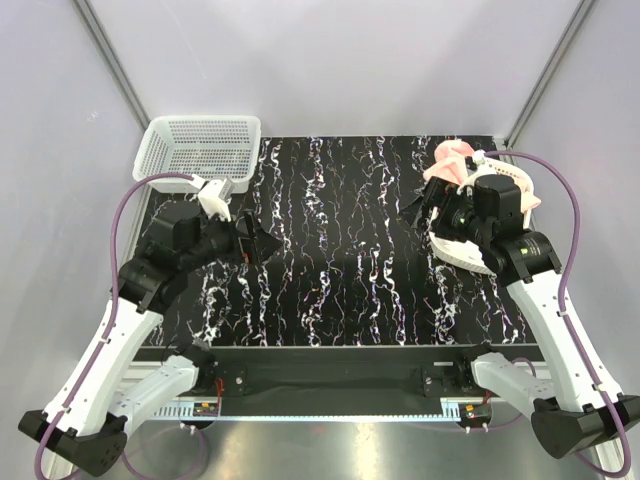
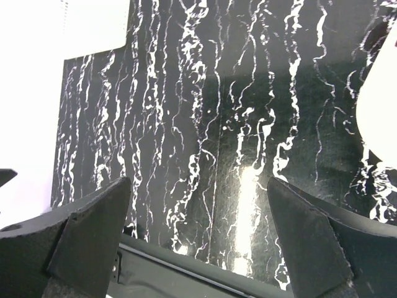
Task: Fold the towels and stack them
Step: Grab crumpled towel
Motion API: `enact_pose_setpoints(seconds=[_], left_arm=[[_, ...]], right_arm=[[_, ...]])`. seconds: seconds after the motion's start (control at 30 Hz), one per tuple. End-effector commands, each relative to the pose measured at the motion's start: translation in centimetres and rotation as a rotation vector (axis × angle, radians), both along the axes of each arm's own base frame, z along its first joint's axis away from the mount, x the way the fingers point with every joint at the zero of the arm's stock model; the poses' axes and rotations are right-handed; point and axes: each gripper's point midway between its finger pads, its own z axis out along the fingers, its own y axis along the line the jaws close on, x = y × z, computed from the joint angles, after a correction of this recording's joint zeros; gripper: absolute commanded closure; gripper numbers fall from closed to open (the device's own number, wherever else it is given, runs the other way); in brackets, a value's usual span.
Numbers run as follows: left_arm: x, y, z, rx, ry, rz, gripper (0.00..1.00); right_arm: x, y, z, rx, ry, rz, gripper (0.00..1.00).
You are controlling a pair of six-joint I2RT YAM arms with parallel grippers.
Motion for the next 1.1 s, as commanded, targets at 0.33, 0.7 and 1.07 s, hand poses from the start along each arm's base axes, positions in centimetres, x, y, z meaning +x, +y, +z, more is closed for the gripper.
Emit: enact_pose_setpoints(seconds=[0.33,0.7,1.07], left_arm=[[0.7,0.2,0.7,-0.038,-0.034,0.046,0.01],[0.4,1.0,-0.8,0.017,-0.004,0.068,0.01],[1.3,1.0,-3.0,0.042,0.038,0.090,0.01]], right_arm=[[9.5,-9.5,0.3,-0.486,-0.072,-0.432,0.00],[19.3,-18.5,-7.8,-0.579,0.170,-0.461,0.19],[21.4,-22.9,-13.1,-0.692,0.251,-0.490,0.56]])
